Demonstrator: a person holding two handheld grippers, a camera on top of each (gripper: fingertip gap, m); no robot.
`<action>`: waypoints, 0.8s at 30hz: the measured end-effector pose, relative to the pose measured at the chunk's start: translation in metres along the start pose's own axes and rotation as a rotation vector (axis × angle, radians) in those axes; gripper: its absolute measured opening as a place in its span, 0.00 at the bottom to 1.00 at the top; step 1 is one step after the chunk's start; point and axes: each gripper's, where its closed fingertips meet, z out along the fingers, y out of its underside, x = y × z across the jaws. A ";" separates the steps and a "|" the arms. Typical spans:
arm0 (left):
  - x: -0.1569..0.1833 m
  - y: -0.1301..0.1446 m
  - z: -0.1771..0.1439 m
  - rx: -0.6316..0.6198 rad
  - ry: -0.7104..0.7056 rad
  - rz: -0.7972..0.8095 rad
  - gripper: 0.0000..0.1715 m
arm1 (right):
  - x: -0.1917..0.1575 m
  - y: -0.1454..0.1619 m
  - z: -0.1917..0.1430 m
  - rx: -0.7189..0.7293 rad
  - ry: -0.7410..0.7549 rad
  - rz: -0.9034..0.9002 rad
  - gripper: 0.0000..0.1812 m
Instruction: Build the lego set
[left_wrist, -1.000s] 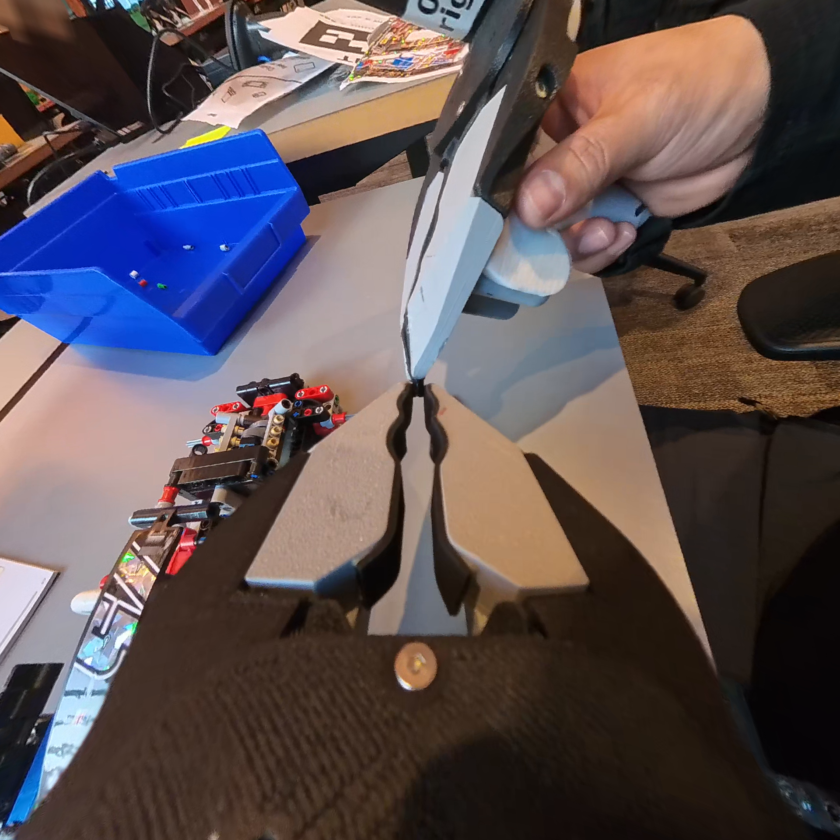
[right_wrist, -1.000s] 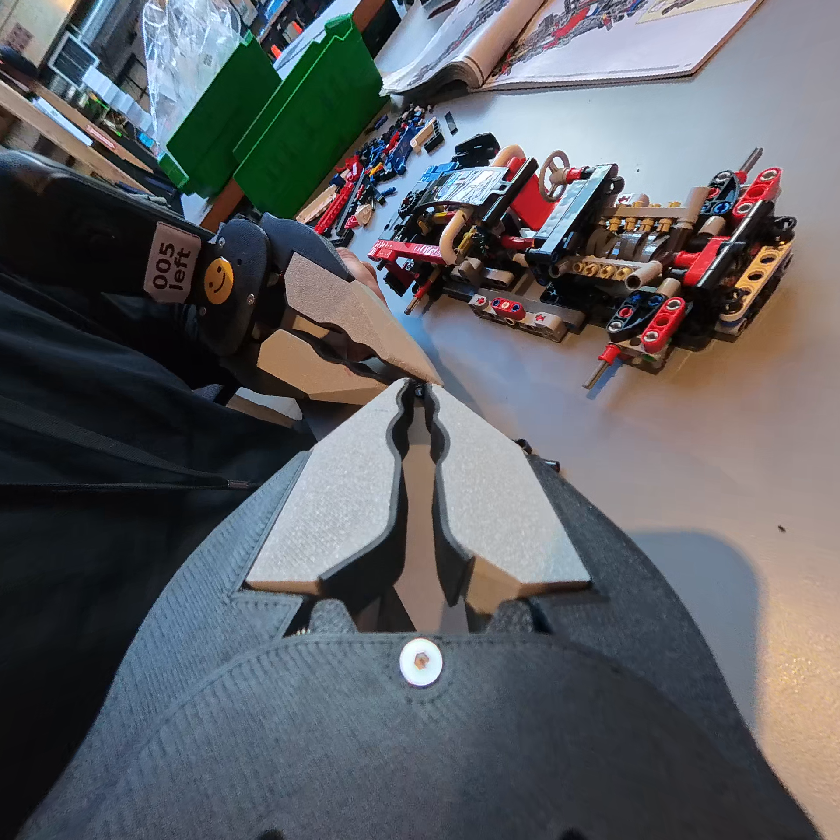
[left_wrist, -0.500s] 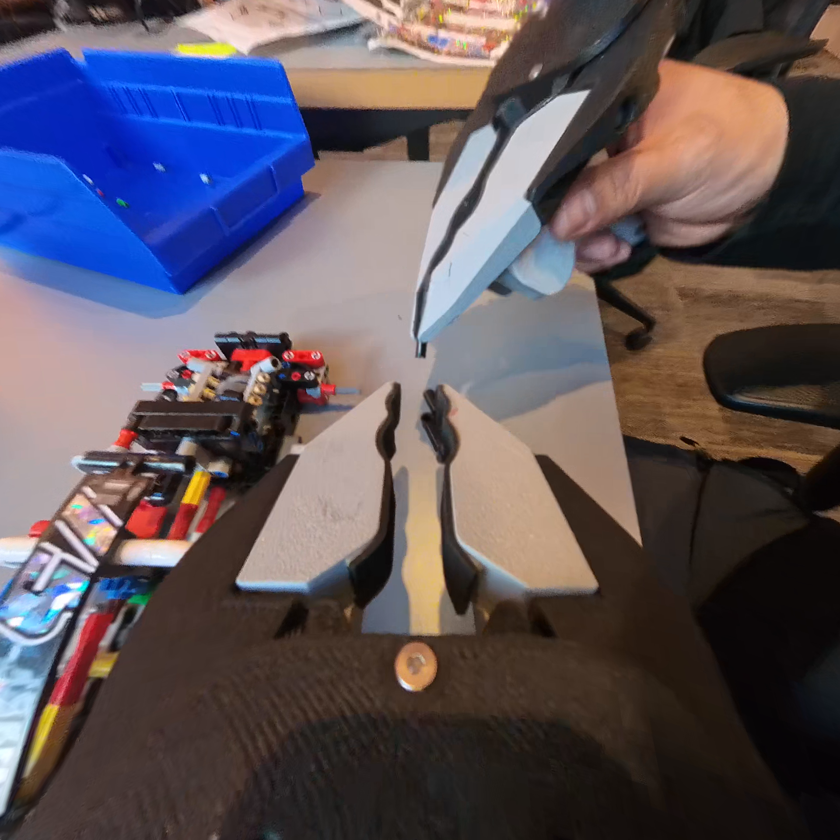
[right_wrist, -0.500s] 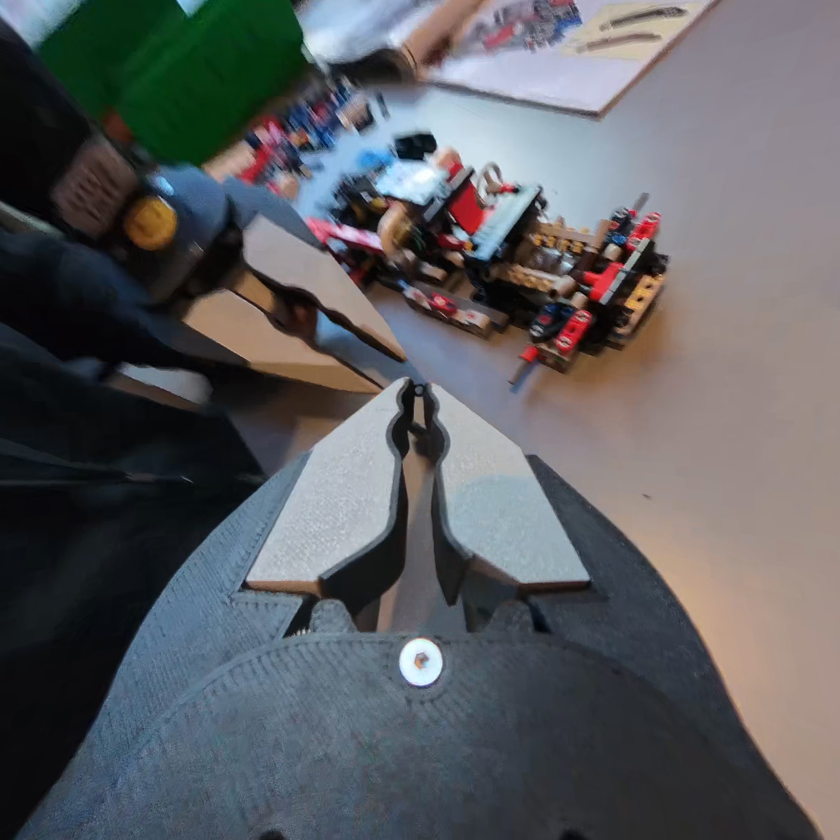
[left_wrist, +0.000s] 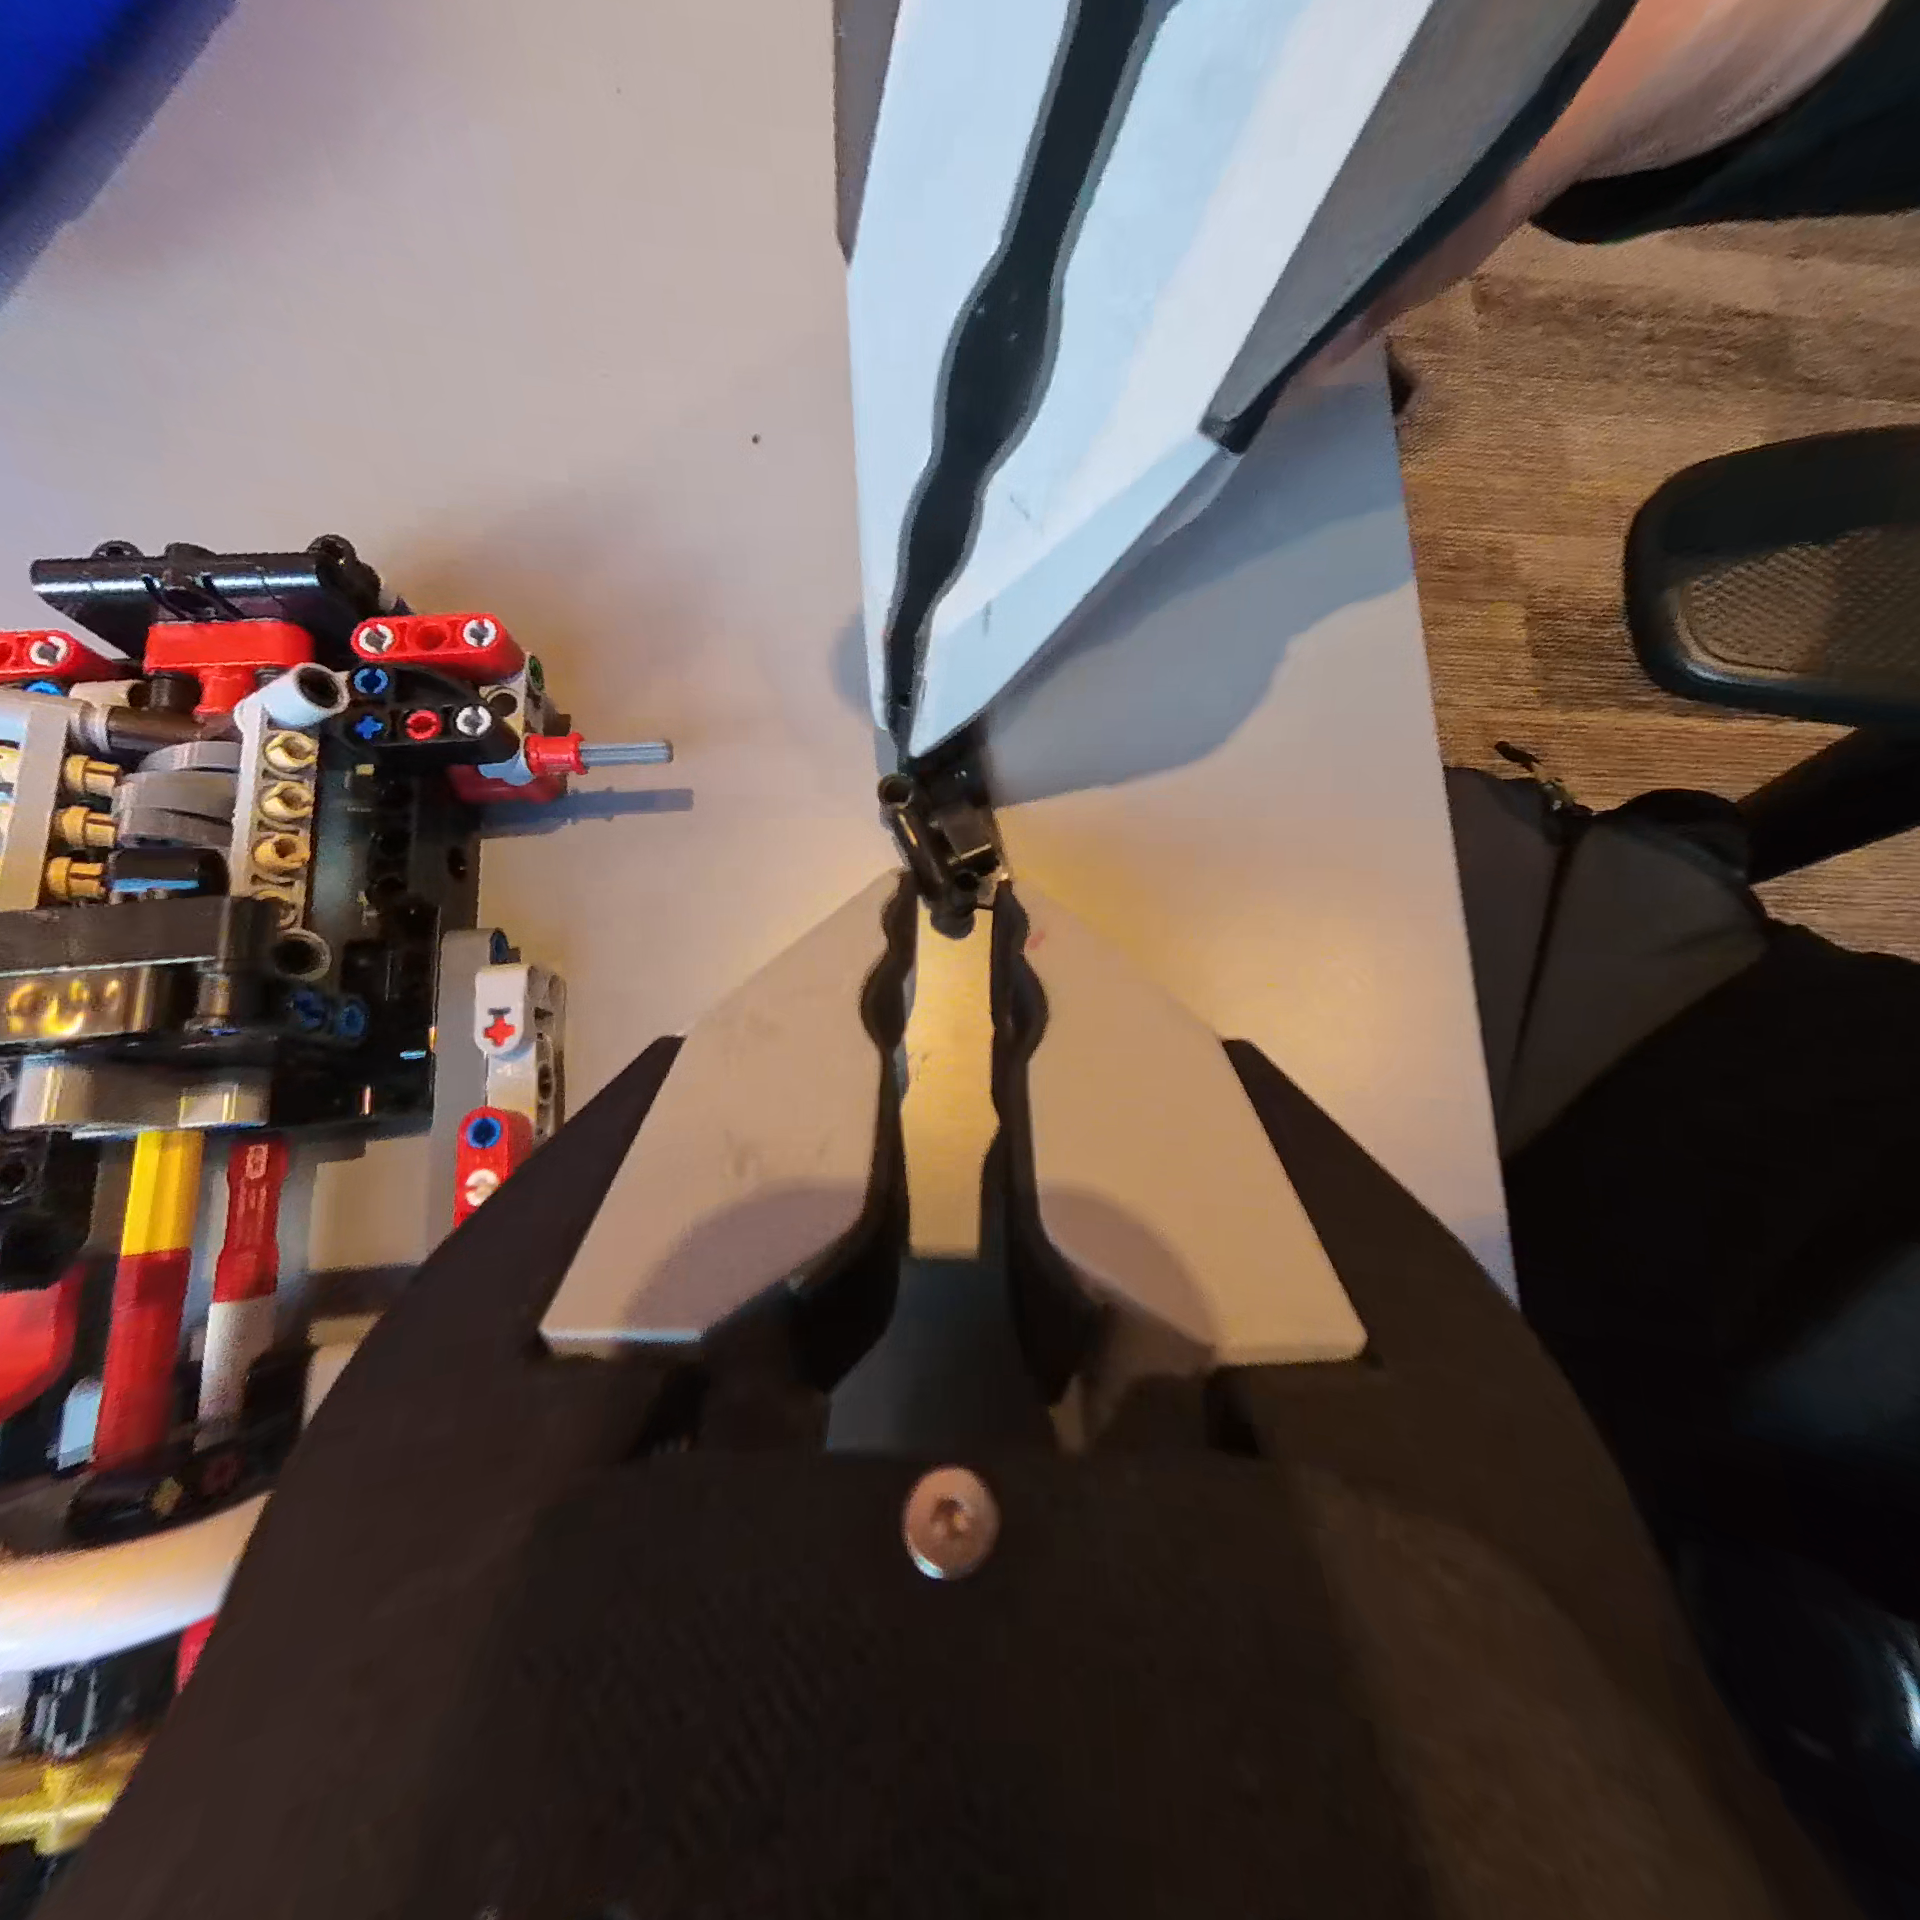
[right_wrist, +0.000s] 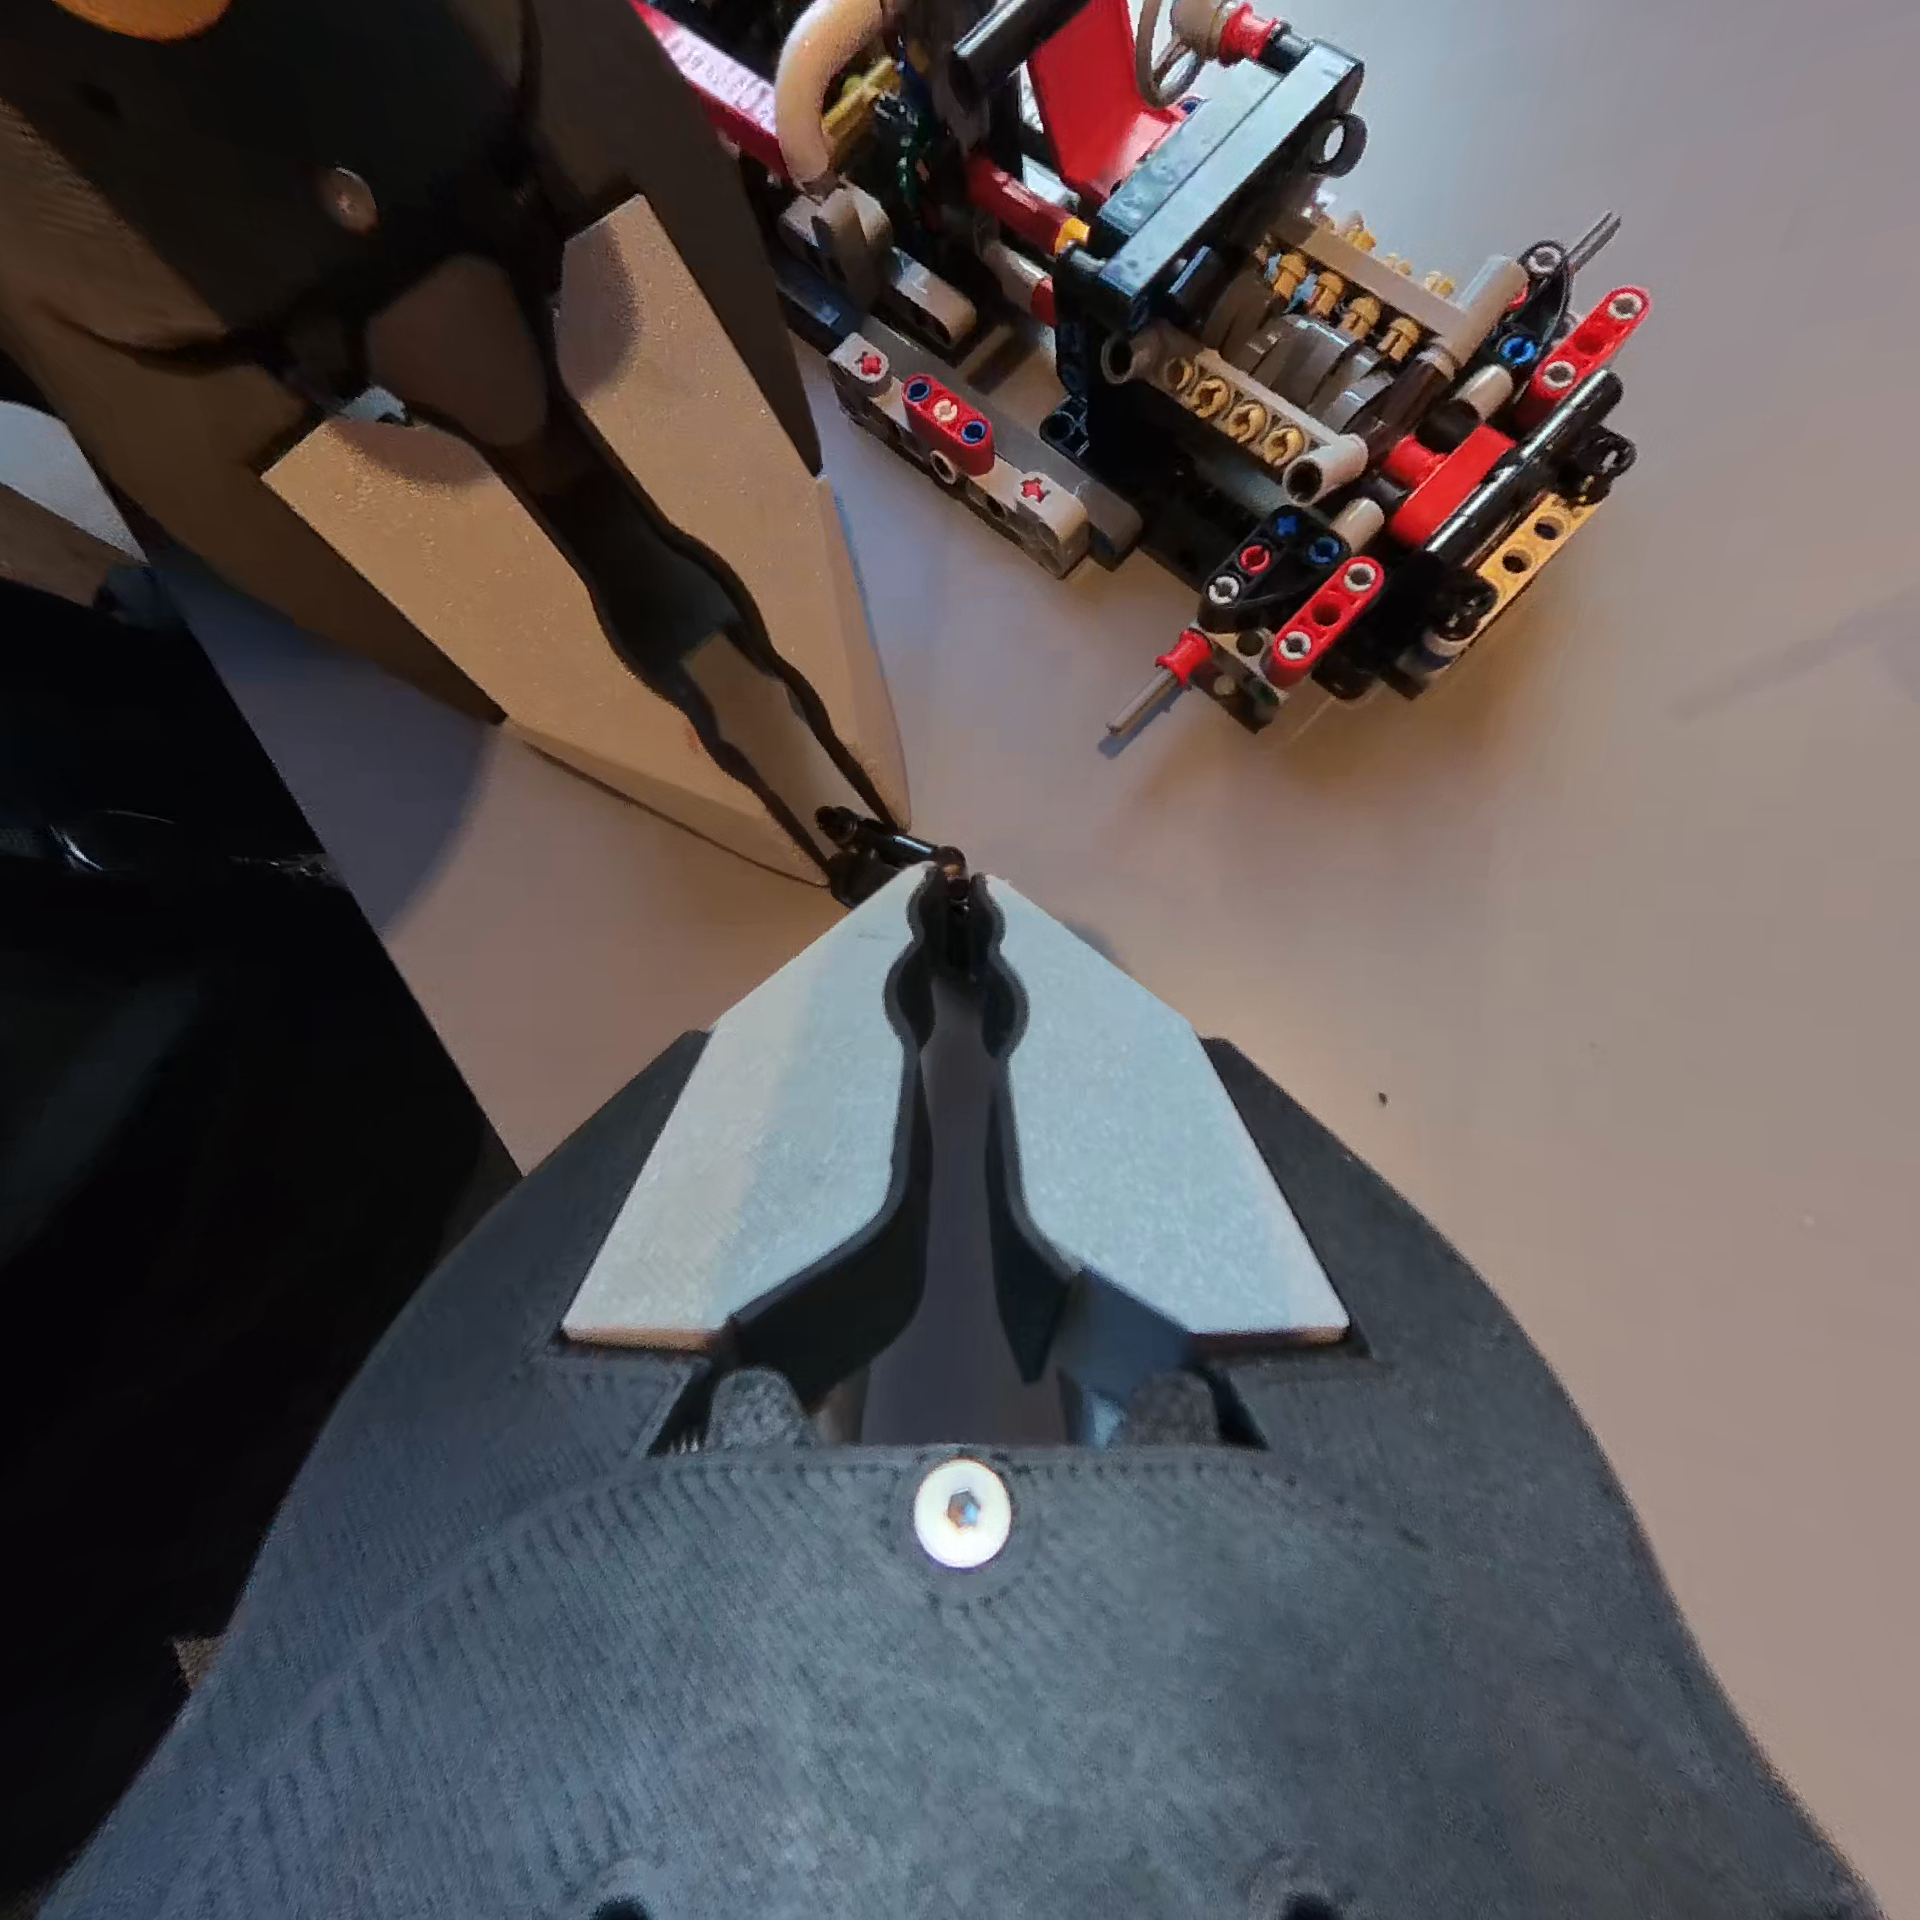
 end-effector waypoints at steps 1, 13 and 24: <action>0.000 0.000 0.000 0.000 0.011 -0.006 0.06 | -0.001 0.001 0.000 0.004 -0.010 0.013 0.00; -0.003 -0.004 0.003 -0.002 -0.003 0.033 0.12 | 0.004 -0.007 -0.012 0.054 -0.035 0.043 0.00; -0.003 -0.006 0.005 -0.001 0.031 0.004 0.09 | 0.001 -0.007 -0.004 0.004 -0.087 0.027 0.00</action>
